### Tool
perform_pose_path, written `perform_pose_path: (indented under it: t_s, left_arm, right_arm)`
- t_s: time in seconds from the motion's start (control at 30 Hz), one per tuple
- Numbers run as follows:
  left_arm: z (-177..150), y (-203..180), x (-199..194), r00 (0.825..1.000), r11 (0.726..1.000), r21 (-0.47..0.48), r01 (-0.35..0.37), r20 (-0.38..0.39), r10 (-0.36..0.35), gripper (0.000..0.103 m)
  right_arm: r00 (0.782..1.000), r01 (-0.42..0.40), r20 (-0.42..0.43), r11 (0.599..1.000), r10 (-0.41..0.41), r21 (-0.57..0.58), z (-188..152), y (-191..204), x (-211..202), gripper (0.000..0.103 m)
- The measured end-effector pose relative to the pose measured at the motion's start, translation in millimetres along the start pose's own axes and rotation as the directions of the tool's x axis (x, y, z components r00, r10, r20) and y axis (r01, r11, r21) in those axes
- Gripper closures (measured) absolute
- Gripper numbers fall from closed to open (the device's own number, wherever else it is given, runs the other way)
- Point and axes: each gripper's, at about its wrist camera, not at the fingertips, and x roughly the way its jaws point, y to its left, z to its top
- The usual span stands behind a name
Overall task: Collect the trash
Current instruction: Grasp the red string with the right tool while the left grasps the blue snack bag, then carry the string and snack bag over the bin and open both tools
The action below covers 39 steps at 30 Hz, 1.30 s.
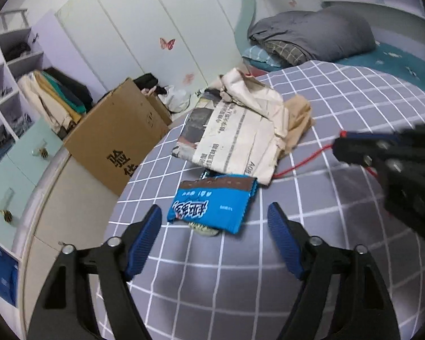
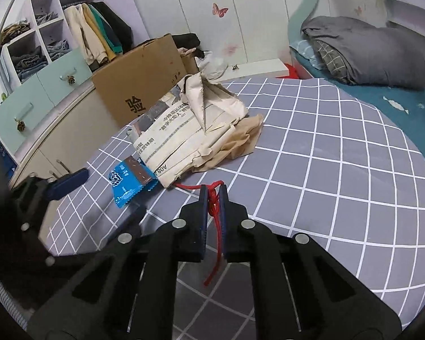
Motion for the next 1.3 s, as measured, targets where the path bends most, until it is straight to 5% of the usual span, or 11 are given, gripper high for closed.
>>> perform_pose_path:
  t_s: [0.27, 0.67, 1.0, 1.3]
  left_arm:
    - [7, 13, 10, 0.999, 0.997, -0.078, 0.0, -0.032, -0.003, 0.102]
    - [-29, 108, -57, 0.992, 0.918, -0.384, 0.103, 0.105, -0.067, 0.103]
    - [-72, 159, -96, 0.984, 0.862, -0.482, 0.157, 0.149, -0.095, 0.103]
    - [-133, 223, -113, 0.989, 0.809, -0.573, 0.13, 0.137, -0.063, 0.103]
  right_arm:
    - [1.0, -0.016, 0.003, 1.0, 0.016, 0.001, -1, 1, -1, 0.095]
    - [0.994, -0.104, 0.009, 0.994, 0.105, -0.041, -4, 43, -17, 0.095]
    - [0.979, -0.189, 0.047, 0.972, 0.197, -0.136, 6, 125, -61, 0.095]
    - [0.96, -0.278, -0.029, 0.929, 0.279, -0.245, -9, 223, -53, 0.095]
